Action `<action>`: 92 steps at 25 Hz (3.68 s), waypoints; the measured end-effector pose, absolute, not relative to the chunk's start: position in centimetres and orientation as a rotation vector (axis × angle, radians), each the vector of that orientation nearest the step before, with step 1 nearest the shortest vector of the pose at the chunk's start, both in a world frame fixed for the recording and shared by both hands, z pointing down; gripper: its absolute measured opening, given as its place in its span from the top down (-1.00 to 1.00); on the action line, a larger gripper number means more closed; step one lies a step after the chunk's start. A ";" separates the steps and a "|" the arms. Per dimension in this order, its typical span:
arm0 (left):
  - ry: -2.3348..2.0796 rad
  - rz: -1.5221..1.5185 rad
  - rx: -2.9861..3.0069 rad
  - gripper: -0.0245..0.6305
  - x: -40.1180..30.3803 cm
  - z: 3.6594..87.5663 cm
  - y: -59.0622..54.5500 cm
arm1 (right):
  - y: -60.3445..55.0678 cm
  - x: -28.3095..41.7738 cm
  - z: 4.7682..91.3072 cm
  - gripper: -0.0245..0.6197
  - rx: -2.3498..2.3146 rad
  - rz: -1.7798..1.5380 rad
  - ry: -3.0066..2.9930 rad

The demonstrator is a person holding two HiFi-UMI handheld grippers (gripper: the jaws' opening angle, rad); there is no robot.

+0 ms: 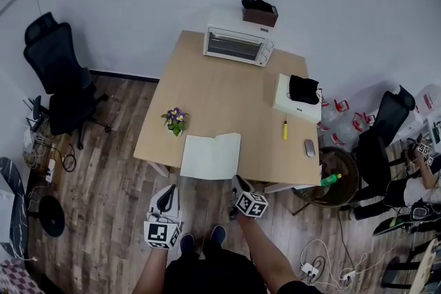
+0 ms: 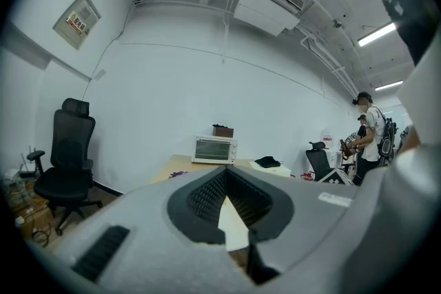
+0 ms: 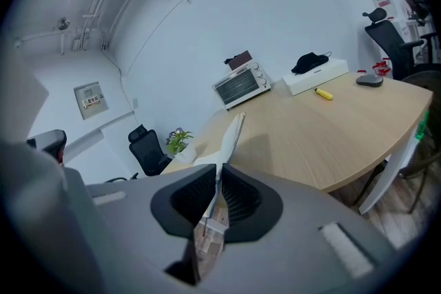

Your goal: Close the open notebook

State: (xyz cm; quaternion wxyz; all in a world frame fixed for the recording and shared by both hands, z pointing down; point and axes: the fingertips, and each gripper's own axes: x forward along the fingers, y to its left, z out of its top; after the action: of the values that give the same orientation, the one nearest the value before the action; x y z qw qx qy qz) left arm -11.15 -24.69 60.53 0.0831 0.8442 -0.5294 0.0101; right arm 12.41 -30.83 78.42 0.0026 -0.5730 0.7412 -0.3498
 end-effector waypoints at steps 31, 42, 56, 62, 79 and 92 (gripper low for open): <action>-1.639 0.001 2.491 0.93 -13.4 59.6 -22.6 | -31.6 4.8 74.7 0.78 -1.694 -0.914 2.668; -1.643 -0.013 2.492 0.93 -14.1 59.3 -22.8 | -32.7 1.6 73.6 0.71 -1.608 -0.826 2.786; -1.684 -0.035 2.451 0.93 -15.5 59.3 -22.8 | -32.4 0.2 73.3 0.69 -1.553 -0.800 2.835; -1.662 -0.004 2.480 0.93 -14.7 59.4 -23.0 | -32.0 1.8 71.2 0.72 -1.613 -0.665 2.839; -1.608 0.048 2.549 0.93 -13.2 59.4 -23.2 | -26.7 11.2 64.8 0.73 -1.926 -0.290 2.641; -1.577 0.085 2.608 0.93 -12.5 59.2 -21.7 | -20.5 14.5 61.9 0.74 -2.038 -0.168 2.477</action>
State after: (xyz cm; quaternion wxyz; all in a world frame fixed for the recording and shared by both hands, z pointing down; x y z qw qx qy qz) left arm -12.52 -21.68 59.24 0.0463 0.8545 -0.5167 0.0277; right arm 14.54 -20.52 61.88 -0.0353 -0.6340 0.7708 -0.0524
